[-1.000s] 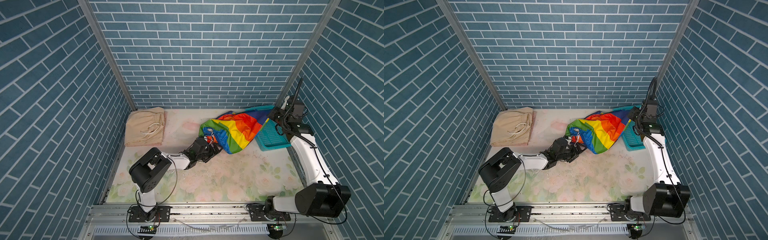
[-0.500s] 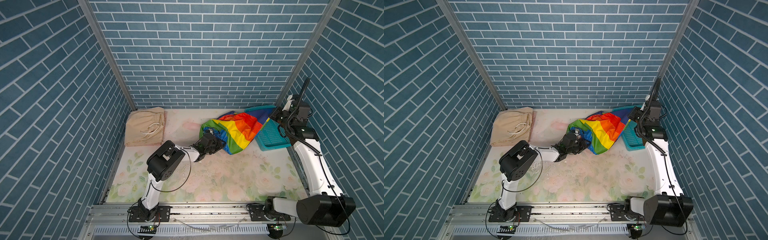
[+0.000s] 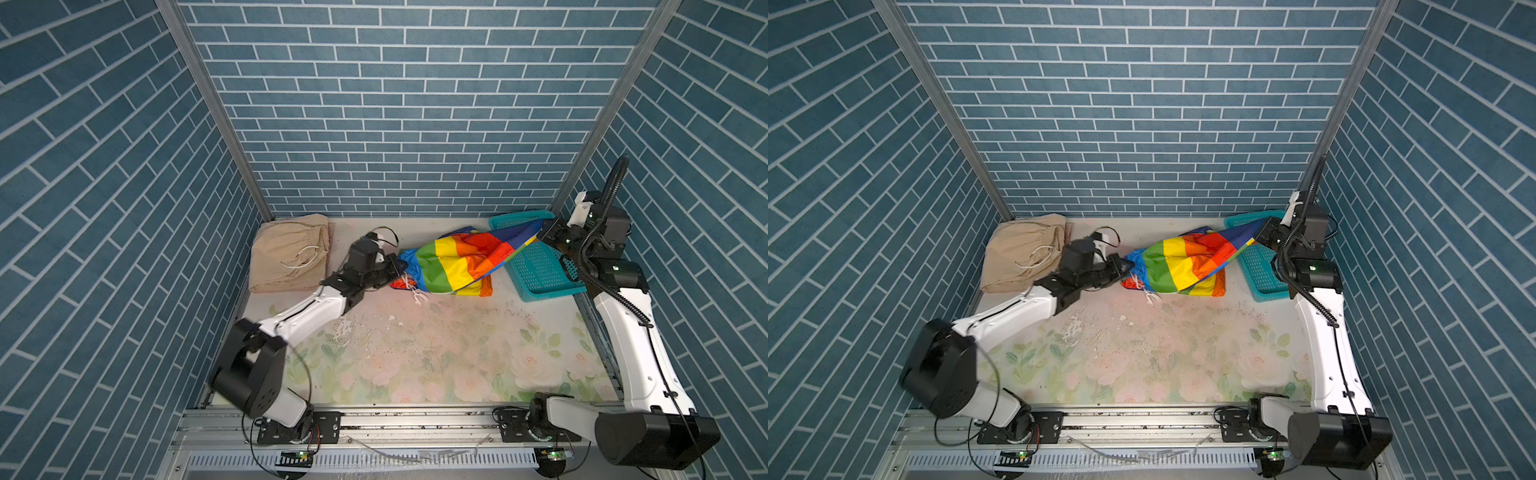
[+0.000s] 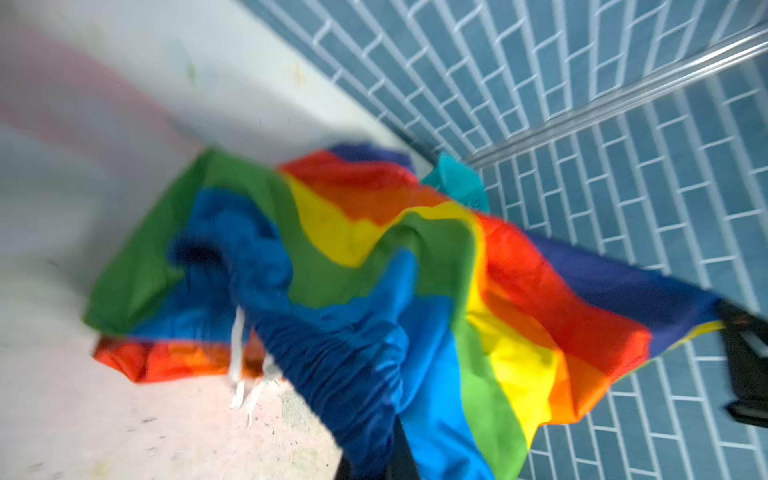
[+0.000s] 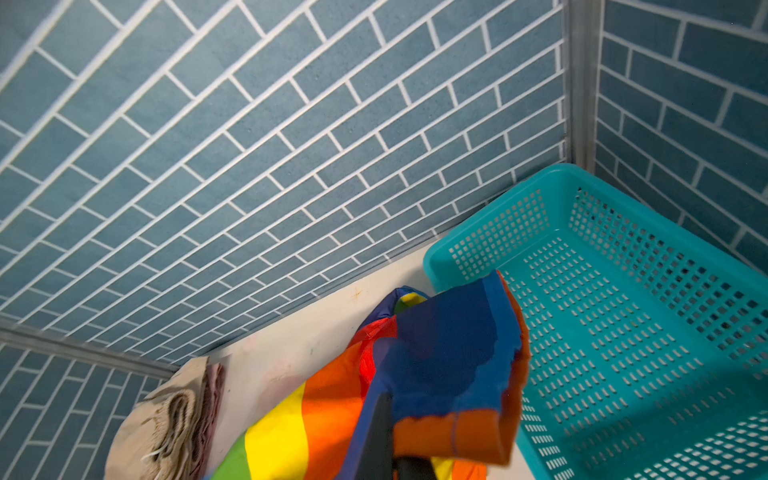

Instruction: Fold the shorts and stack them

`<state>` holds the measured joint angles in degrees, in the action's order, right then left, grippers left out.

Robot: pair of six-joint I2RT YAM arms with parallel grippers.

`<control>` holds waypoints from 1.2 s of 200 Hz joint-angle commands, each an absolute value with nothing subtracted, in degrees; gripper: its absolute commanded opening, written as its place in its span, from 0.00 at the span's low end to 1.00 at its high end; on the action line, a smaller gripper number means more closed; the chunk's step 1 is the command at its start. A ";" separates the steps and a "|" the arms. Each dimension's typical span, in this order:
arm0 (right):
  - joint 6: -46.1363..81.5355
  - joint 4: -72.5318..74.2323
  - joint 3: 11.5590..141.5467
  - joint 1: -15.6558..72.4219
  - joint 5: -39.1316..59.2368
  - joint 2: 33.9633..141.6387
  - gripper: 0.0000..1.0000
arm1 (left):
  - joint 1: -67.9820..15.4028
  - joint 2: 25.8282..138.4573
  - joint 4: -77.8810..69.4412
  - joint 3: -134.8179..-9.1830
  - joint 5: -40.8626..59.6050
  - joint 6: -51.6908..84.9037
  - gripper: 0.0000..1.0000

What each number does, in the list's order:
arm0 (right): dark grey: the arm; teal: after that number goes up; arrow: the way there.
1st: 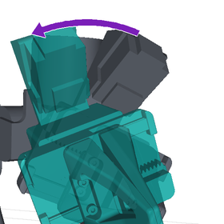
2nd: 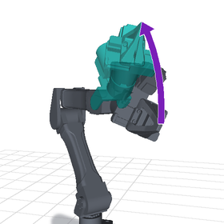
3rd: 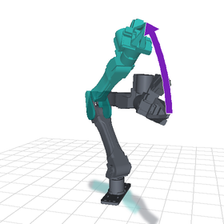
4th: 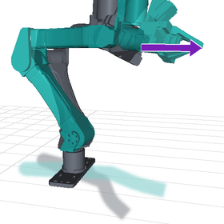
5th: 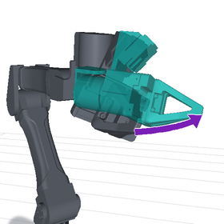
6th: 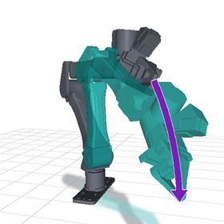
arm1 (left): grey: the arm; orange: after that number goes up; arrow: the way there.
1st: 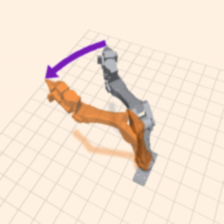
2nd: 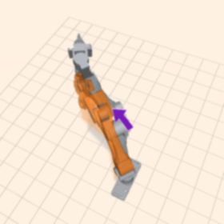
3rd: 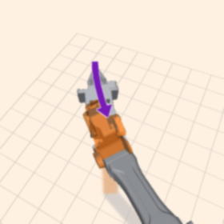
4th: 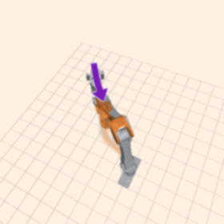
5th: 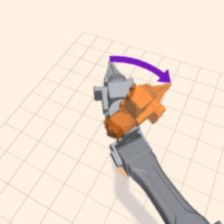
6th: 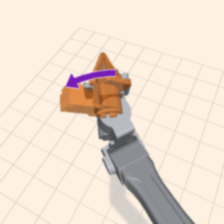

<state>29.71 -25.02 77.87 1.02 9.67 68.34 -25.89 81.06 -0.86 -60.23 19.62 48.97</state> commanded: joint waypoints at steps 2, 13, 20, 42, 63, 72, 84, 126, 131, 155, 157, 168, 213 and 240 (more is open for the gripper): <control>30.70 -24.69 77.71 5.38 12.23 70.54 0.00 | -17.81 78.87 25.36 -64.90 17.85 33.49 0.00; 31.70 -22.14 74.79 8.60 11.63 72.91 0.00 | -13.67 81.28 27.59 -66.34 18.29 31.25 0.00; 32.40 -20.36 73.13 10.77 11.52 74.95 0.00 | -11.49 83.77 28.19 -67.21 17.59 30.38 0.00; 33.98 -16.08 70.73 15.93 11.91 83.10 0.00 | -7.56 93.85 28.07 -71.12 16.38 28.90 0.00; 34.45 -14.44 69.78 17.75 12.44 88.34 0.00 | -7.21 103.81 31.69 -77.62 16.60 26.90 0.00; 34.30 -14.33 69.32 17.75 12.31 89.28 0.00 | -7.21 106.37 31.36 -78.56 18.06 26.78 0.00; 33.25 -14.81 69.06 17.76 11.69 89.73 0.00 | -7.16 107.85 30.01 -78.66 19.55 27.39 0.04; 30.41 -17.66 70.84 16.58 10.79 89.03 0.00 | -7.36 99.56 21.06 -72.01 27.00 33.67 0.60; 30.45 -17.68 71.02 16.09 11.05 88.74 0.00 | -7.50 97.37 18.90 -70.12 28.86 35.53 0.71; 31.18 -17.40 72.40 12.98 12.45 88.48 0.00 | -10.38 87.90 7.60 -59.52 34.99 45.84 1.00; 31.24 -17.29 72.55 12.69 12.54 88.54 0.00 | -10.90 87.23 6.76 -58.69 35.27 46.57 1.00; 31.74 -16.85 73.34 11.52 13.02 88.94 0.00 | -13.40 84.22 2.70 -54.56 36.36 50.87 1.00; 37.07 -11.20 72.43 7.87 14.59 88.39 0.00 | -21.75 75.02 -26.44 -32.84 27.50 77.51 0.99; 38.47 -9.82 72.68 7.72 15.00 88.05 0.00 | -30.08 77.93 -34.50 -31.12 19.87 84.32 1.00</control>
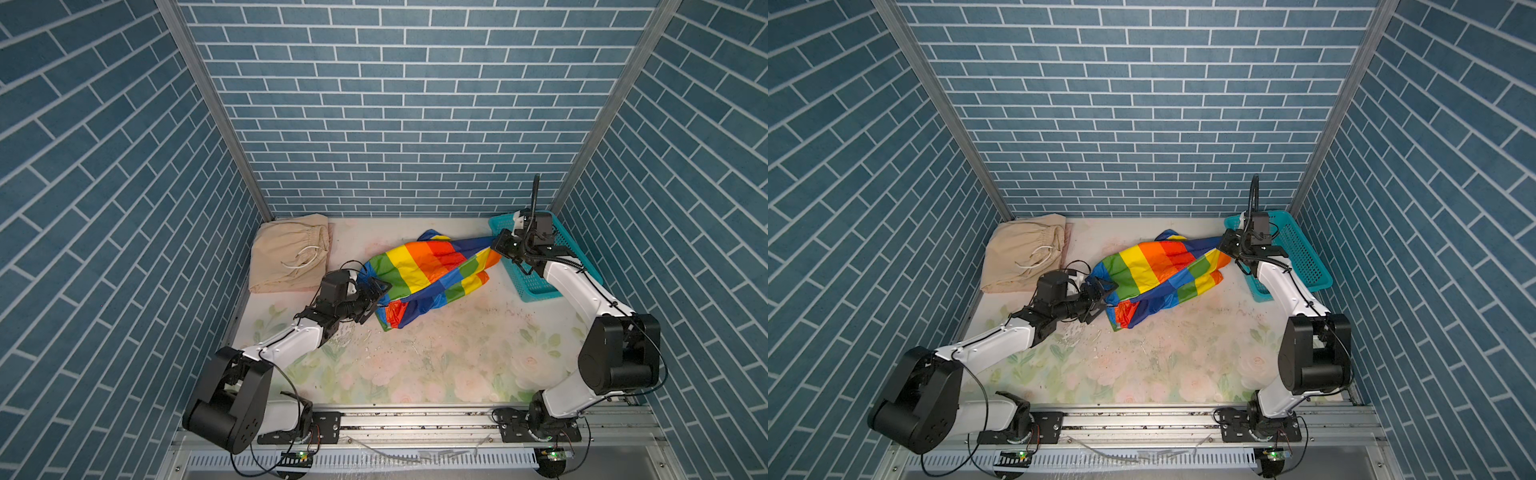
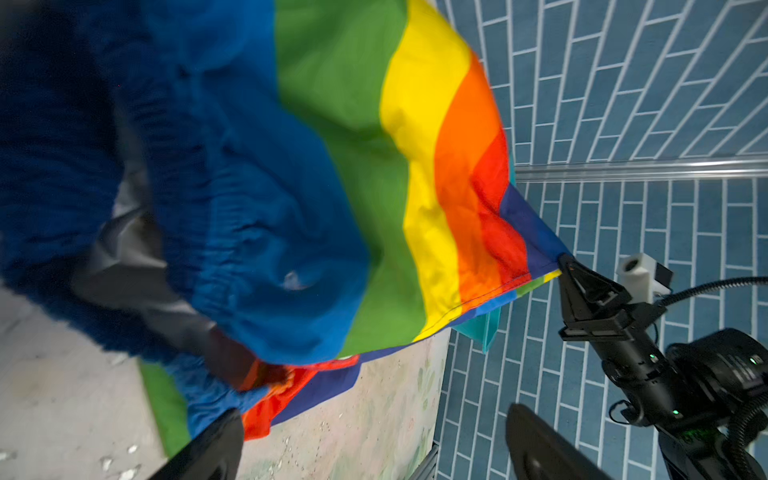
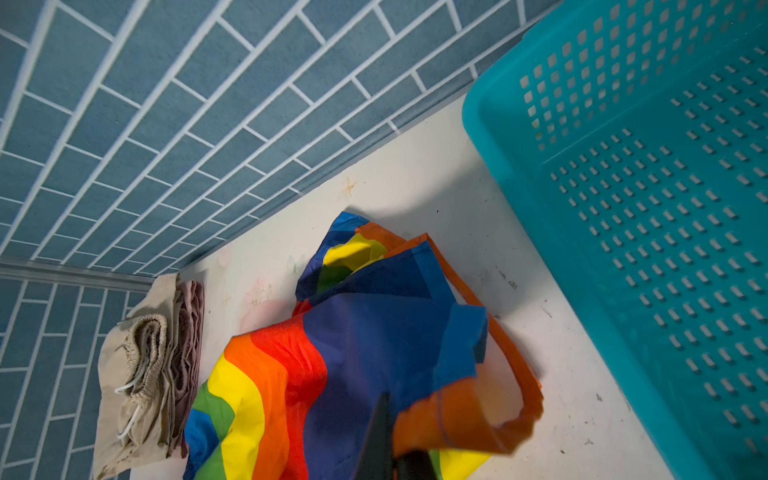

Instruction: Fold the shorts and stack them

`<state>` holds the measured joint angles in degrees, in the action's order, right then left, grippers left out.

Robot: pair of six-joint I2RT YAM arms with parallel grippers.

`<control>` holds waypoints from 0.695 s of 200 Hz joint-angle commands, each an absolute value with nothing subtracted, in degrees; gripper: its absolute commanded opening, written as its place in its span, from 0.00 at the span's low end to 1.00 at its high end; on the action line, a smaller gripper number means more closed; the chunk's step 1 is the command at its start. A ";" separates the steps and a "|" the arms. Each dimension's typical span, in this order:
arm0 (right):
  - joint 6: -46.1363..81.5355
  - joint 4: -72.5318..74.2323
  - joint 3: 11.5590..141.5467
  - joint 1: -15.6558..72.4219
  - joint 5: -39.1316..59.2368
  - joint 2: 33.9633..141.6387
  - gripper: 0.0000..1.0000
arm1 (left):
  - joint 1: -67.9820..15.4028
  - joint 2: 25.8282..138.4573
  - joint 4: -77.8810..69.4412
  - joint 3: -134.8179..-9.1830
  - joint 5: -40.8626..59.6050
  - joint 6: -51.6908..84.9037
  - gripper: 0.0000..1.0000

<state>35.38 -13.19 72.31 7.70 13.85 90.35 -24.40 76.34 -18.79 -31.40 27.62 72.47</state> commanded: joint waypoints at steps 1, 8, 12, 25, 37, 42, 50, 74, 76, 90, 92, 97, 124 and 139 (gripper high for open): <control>38.48 -9.74 72.68 7.73 15.01 88.02 0.00 | -30.42 78.16 -35.23 -31.11 19.52 84.65 1.00; 38.82 -9.56 72.60 7.67 15.11 87.92 0.00 | -32.26 79.86 -39.18 -31.02 17.59 87.04 1.00; 38.91 -9.50 72.55 7.70 15.14 87.77 0.00 | -33.11 80.92 -41.05 -31.05 16.59 88.38 1.00; 39.20 -9.08 71.93 7.65 15.21 87.34 0.00 | -35.69 84.41 -46.30 -31.88 13.33 91.53 1.00; 39.36 -8.64 70.99 7.73 15.03 86.58 0.00 | -37.80 87.71 -48.38 -32.66 9.93 94.06 1.00; 39.37 -8.45 70.57 7.65 14.94 86.30 0.00 | -38.80 89.07 -49.89 -32.75 8.38 94.96 1.00; 39.37 -8.40 69.95 7.70 14.77 85.67 0.00 | -39.72 91.35 -52.15 -32.75 6.31 95.93 0.99; 38.83 -8.99 69.00 7.71 14.33 83.92 0.00 | -40.88 97.84 -58.99 -31.26 0.30 98.52 1.00; 38.73 -9.08 68.97 7.69 14.26 83.80 0.00 | -40.81 98.40 -59.44 -31.15 0.03 98.63 0.99; 38.12 -9.53 68.76 7.72 14.07 82.94 0.00 | -40.61 101.70 -61.75 -30.92 -1.79 99.96 1.00; 38.07 -9.59 68.69 7.67 14.07 82.90 0.00 | -40.61 102.18 -62.11 -30.93 -2.12 99.94 1.00; 37.82 -9.87 68.65 7.65 13.91 82.59 0.00 | -40.54 103.21 -63.45 -30.94 -2.76 99.81 1.00; 36.80 -10.75 68.29 7.69 13.63 81.50 0.00 | -40.22 105.04 -63.94 -29.03 -6.19 99.25 0.95; 36.20 -11.23 68.12 7.58 13.54 80.98 0.00 | -38.98 104.92 -64.48 -26.95 -7.55 98.85 0.89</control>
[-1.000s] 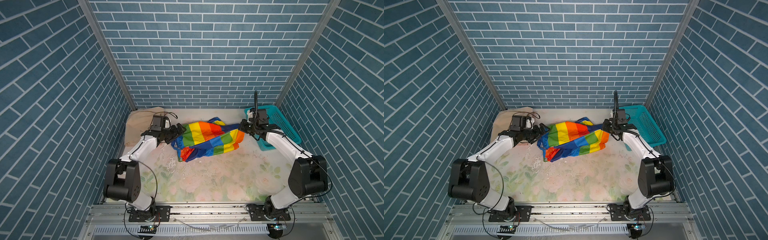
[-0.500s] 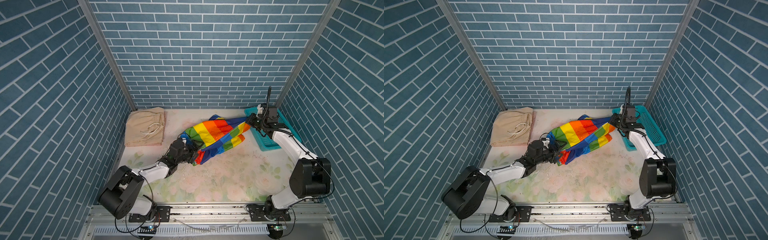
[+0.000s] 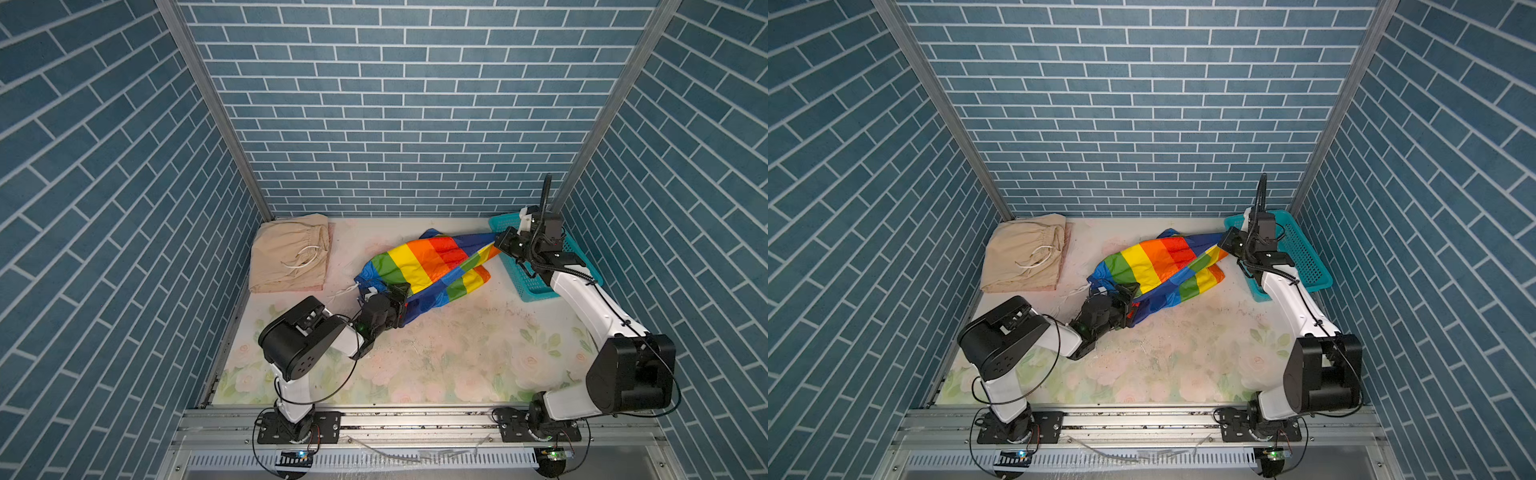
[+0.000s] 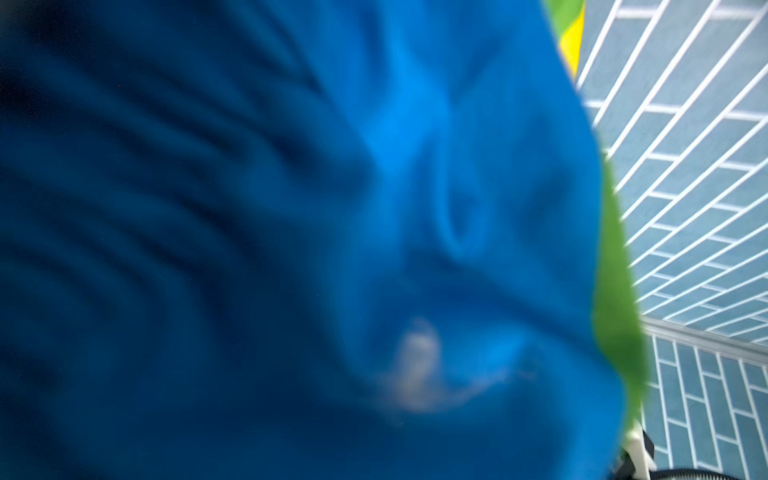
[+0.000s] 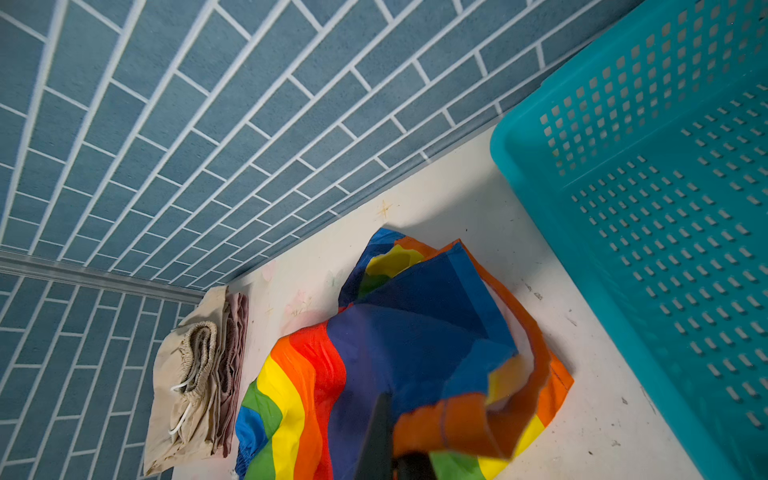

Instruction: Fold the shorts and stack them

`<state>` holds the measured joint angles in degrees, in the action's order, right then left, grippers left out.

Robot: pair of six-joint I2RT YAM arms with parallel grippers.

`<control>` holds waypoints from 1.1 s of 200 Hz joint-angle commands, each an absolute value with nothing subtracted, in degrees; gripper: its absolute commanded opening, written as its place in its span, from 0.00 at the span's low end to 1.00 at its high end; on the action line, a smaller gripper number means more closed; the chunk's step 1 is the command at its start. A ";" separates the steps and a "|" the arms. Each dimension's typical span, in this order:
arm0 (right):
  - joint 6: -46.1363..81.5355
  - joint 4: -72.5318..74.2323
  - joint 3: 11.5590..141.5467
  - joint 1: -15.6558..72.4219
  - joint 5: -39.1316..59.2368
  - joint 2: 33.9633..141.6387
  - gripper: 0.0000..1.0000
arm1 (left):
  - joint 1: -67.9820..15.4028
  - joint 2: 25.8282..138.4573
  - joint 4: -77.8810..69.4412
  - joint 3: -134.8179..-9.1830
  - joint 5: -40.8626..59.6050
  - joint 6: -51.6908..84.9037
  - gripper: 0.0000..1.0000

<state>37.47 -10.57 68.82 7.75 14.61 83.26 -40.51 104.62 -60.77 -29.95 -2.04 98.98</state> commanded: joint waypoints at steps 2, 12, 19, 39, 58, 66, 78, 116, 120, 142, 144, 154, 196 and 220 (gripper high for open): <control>36.10 -11.27 68.05 7.56 13.47 80.89 0.00 | -38.71 104.98 -64.66 -26.62 -7.56 98.74 0.88; 35.91 -11.36 67.81 7.58 13.28 80.61 0.00 | -37.43 105.27 -66.16 -25.40 -7.56 98.03 0.80; 35.85 -11.34 67.69 7.61 13.27 80.51 0.00 | -36.63 105.46 -66.94 -24.69 -7.56 97.32 0.74; 36.30 -10.56 67.11 7.61 13.79 80.81 0.00 | -34.93 107.08 -69.70 -23.58 -7.66 95.89 0.58; 36.65 -10.20 66.81 7.56 14.16 81.04 0.00 | -33.99 109.40 -73.59 -23.43 -7.48 95.93 0.44; 36.61 -10.28 66.75 7.58 14.28 80.95 0.00 | -33.57 110.02 -74.55 -23.55 -7.19 96.04 0.44; 36.35 -10.53 66.78 7.62 14.24 80.77 0.00 | -32.85 110.47 -74.95 -24.08 -6.47 95.74 0.44; 34.94 -11.93 67.06 7.56 13.80 80.09 0.00 | -30.27 107.37 -70.61 -25.27 -5.02 93.49 0.47; 34.85 -11.89 67.03 7.61 13.82 79.99 0.00 | -29.72 106.91 -70.15 -25.37 -4.70 93.23 0.47; 34.54 -12.12 66.91 7.63 13.62 79.72 0.00 | -26.66 104.92 -65.84 -27.37 -1.26 91.15 0.46; 34.58 -12.06 66.91 7.60 13.62 79.72 0.00 | -26.48 104.80 -65.53 -27.56 -1.06 90.92 0.46; 34.63 -11.70 66.81 7.57 13.71 79.87 0.00 | -25.77 104.47 -64.54 -28.54 -0.18 90.01 0.43; 34.74 -11.34 66.36 7.58 14.24 79.90 0.00 | -24.77 102.72 -59.39 -33.20 2.50 86.52 0.33; 33.85 -11.97 66.45 7.54 13.63 79.20 0.00 | -24.77 99.97 -52.67 -37.05 4.40 84.05 0.40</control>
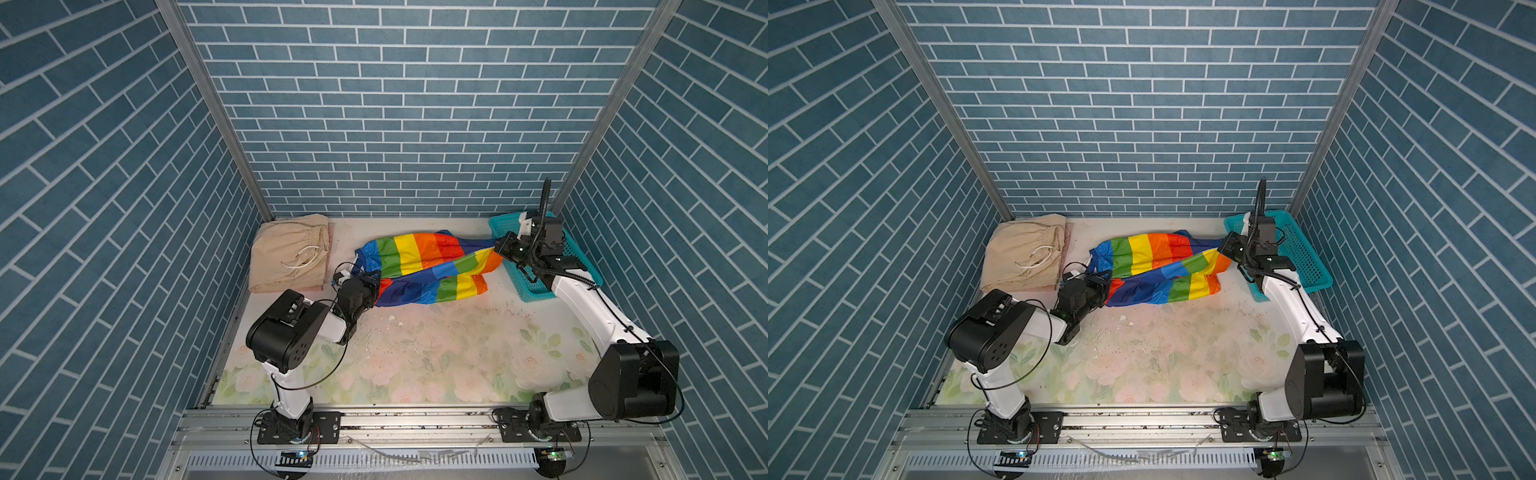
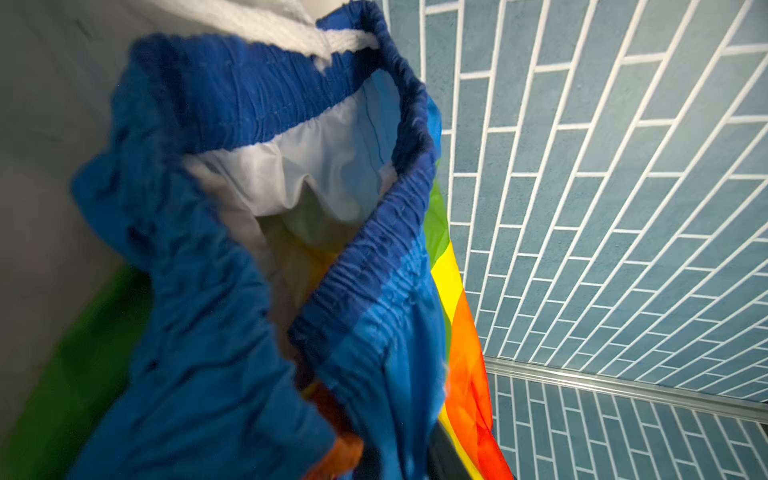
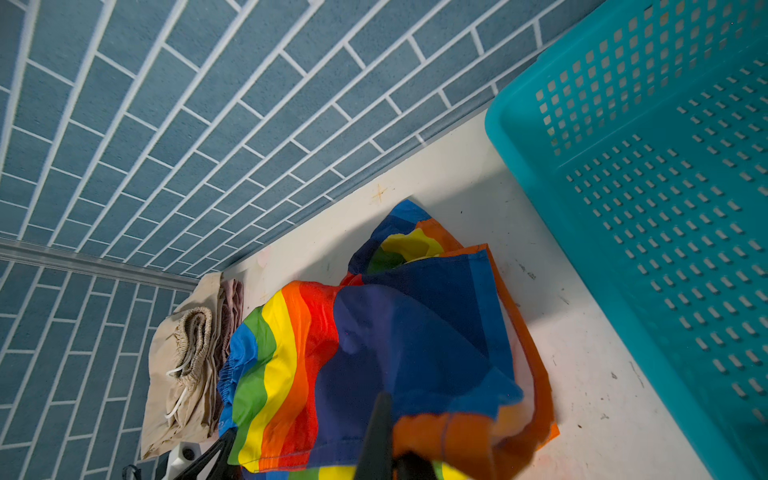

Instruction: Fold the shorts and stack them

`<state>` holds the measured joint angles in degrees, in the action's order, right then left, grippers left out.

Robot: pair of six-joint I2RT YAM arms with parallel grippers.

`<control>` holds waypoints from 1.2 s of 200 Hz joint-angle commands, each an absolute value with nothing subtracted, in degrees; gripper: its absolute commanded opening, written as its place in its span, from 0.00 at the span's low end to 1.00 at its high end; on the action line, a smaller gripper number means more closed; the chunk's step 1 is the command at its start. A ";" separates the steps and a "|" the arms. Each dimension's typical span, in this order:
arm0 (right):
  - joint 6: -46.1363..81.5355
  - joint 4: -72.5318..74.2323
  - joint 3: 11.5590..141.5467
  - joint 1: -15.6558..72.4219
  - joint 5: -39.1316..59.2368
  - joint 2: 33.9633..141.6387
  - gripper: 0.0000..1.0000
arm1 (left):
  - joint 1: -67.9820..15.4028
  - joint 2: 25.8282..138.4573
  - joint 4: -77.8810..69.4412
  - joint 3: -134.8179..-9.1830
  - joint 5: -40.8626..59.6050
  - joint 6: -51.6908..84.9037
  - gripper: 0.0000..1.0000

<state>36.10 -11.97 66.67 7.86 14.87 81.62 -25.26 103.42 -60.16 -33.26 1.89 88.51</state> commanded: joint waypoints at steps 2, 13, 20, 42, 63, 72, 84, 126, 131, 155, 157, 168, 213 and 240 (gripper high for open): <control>33.84 -12.07 66.45 7.62 13.56 79.12 0.00 | -24.72 99.87 -52.15 -37.30 4.57 83.64 0.41; 33.82 -11.96 66.48 7.57 13.61 78.93 0.00 | -24.74 99.20 -49.86 -38.72 4.87 82.58 0.43; 33.84 -11.87 66.53 7.51 13.71 78.84 0.00 | -24.79 99.04 -48.74 -39.40 5.01 82.19 0.47; 34.10 -11.34 66.37 7.54 14.06 78.66 0.00 | -24.71 99.87 -47.16 -41.74 5.18 81.51 0.49; 34.02 -11.41 66.35 7.63 14.06 78.40 0.00 | -24.58 100.69 -45.65 -43.74 5.16 79.80 0.46; 33.72 -11.55 66.25 7.49 14.06 78.09 0.00 | -24.22 100.97 -44.79 -44.58 5.35 79.20 0.44; 33.17 -11.99 66.18 7.39 14.06 77.56 0.00 | -23.43 101.03 -43.98 -45.24 5.70 78.54 0.40; 32.35 -13.23 66.59 4.93 15.50 75.61 0.00 | -16.09 98.57 -37.84 -49.89 14.93 74.68 0.04; 32.34 -13.11 66.85 4.72 15.87 75.50 0.00 | -15.21 98.10 -36.22 -51.45 16.85 73.71 0.00; 32.58 -12.52 69.04 4.56 18.05 76.51 0.00 | -13.12 94.42 -21.19 -62.40 22.69 64.19 0.00; 32.67 -12.40 69.31 4.57 18.27 76.59 0.00 | -13.10 94.05 -19.56 -63.46 22.92 63.60 0.00; 32.91 -11.89 70.45 4.56 19.35 76.82 0.00 | -12.92 92.36 -11.57 -69.25 23.49 57.17 0.00; 32.67 -10.66 73.00 4.56 20.99 74.82 0.00 | -11.66 90.34 8.07 -85.10 25.88 46.25 0.00; 30.74 -10.33 73.48 4.43 21.05 72.48 0.00 | -11.25 90.36 19.01 -94.06 25.79 38.40 0.00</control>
